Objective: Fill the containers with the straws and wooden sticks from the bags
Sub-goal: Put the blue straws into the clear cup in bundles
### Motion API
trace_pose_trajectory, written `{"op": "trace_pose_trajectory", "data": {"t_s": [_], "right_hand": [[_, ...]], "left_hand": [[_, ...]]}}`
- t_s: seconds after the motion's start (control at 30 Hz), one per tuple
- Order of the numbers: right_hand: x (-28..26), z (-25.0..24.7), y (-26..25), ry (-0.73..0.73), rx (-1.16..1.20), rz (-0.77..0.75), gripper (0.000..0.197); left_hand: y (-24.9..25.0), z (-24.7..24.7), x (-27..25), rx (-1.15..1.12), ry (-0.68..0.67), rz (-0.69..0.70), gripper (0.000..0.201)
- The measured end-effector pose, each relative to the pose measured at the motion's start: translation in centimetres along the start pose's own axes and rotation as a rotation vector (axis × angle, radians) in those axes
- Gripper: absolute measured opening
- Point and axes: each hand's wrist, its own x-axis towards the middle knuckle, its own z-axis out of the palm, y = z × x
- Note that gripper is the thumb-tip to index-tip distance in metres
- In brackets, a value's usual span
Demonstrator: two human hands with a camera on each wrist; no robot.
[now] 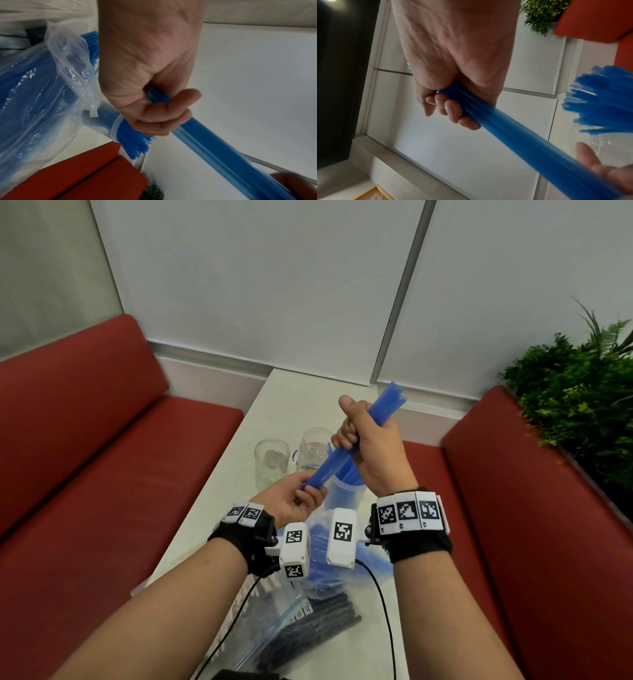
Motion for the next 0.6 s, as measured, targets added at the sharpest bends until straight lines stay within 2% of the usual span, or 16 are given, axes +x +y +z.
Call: {"op": "trace_pose_trajectory", "data": {"t_s": [0.17, 0.3, 0.37, 0.43, 0.53, 0.6], "right_hand": [[0.1, -1.5, 1.8, -0.012, -0.042, 0.066, 0.046], [-0.1, -3.1, 3.8, -0.058, -0.401, 0.228, 0.024], [0.1, -4.1, 4.6, -0.11, -0.544, 0.339, 0.024], [0.6, -4.6, 4.7, -0.178, -0.574, 0.418, 0.024], [2.7, -4.9, 3.8, -0.192, -0.548, 0.427, 0.019], [4.5, -5.4, 2.9, -0.154, -0.566, 0.396, 0.019]], "left_hand": [[-0.3, -0.7, 0.8, 0.126, 0.108, 0.115, 0.012], [-0.3, -4.4, 1.4, 0.165, 0.218, 0.104, 0.019], [0.0, -6.3, 1.7, 0.163, 0.257, 0.093, 0.02], [0.3, -7.3, 2.2, 0.171, 0.266, 0.093, 0.021], [1.2, -6.7, 3.0, 0.17, 0.262, 0.146, 0.021], [2.1, -5.6, 3.4, 0.181, 0.303, 0.256, 0.018]]}}
